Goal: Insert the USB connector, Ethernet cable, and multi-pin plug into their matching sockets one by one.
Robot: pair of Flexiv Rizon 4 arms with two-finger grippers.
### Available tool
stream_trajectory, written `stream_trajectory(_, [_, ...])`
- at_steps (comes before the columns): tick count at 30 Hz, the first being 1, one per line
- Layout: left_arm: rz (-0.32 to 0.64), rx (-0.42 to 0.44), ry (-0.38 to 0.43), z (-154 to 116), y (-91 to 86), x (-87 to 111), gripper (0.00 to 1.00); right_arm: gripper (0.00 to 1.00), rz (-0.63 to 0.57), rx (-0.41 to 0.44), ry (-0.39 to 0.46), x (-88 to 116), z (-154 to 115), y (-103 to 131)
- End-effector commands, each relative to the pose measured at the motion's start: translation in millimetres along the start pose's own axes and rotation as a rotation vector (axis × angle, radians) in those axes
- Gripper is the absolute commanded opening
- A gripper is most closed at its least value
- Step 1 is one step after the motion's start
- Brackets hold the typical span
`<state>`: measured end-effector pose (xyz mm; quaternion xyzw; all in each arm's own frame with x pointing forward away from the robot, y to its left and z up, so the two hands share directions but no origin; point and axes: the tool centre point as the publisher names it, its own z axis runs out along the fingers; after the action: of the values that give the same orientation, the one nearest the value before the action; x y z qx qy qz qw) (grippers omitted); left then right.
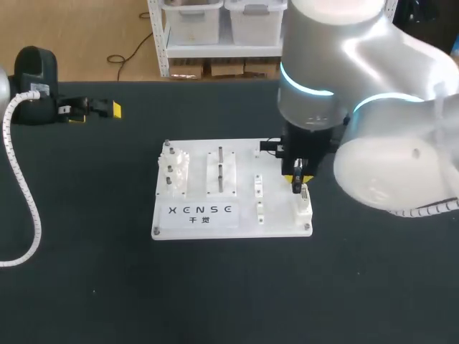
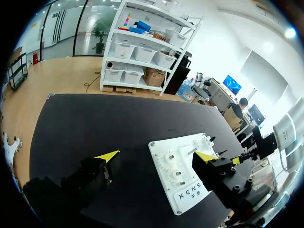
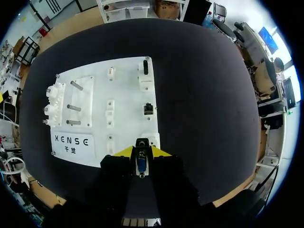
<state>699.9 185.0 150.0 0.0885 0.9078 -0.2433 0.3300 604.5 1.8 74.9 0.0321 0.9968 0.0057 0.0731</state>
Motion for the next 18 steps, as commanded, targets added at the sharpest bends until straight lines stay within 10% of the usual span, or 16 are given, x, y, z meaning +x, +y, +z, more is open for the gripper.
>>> stream_trajectory(1, [0.0, 0.0, 0.0, 0.0, 0.0, 0.0, 1.0, 0.0, 0.0, 0.0, -0.005, 2.7, -2.7, -6.5])
stream_trajectory(18, [0.0, 0.0, 0.0, 0.0, 0.0, 0.0, 1.0, 0.0, 0.004, 0.023, 0.004, 12.5, 2.6, -14.3])
